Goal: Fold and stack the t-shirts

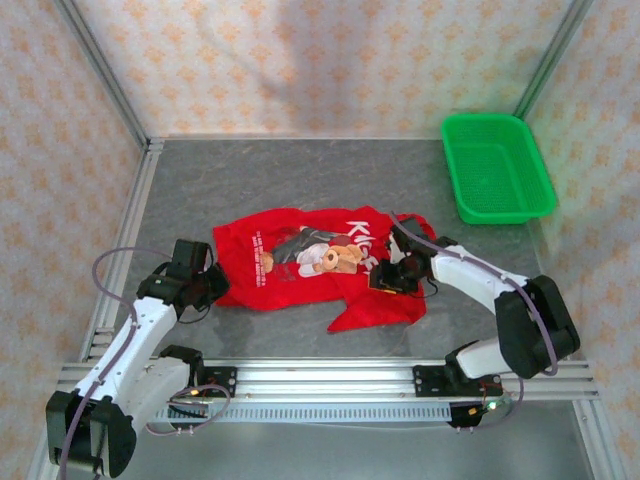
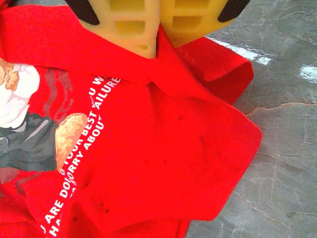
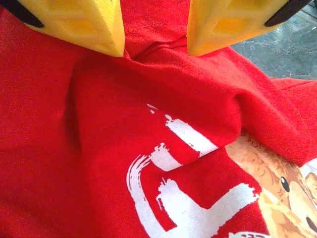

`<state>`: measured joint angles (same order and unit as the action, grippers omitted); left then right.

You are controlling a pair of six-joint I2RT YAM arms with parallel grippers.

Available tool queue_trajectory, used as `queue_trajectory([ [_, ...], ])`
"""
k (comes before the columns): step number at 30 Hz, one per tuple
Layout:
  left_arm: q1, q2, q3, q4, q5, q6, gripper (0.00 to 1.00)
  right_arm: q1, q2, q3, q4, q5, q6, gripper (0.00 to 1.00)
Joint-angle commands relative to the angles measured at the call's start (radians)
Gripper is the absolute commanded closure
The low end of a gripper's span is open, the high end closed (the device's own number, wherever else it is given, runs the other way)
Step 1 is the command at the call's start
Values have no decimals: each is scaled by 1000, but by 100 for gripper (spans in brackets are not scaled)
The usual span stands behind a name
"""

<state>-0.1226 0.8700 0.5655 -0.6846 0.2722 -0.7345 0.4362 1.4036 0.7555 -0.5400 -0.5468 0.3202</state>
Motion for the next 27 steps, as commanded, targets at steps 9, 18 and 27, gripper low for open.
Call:
queue_trajectory([
  [9,0,-12,-4,-31,-29,-3,100,4,31,-18,4,45,-34,61],
  [18,1,-8,-3,-26,-26,-2,100,4,53,-18,21,50,-56,59],
  [27,1,-10,-4,-31,-25,0,100,5,70,-23,44,29,-100,57],
])
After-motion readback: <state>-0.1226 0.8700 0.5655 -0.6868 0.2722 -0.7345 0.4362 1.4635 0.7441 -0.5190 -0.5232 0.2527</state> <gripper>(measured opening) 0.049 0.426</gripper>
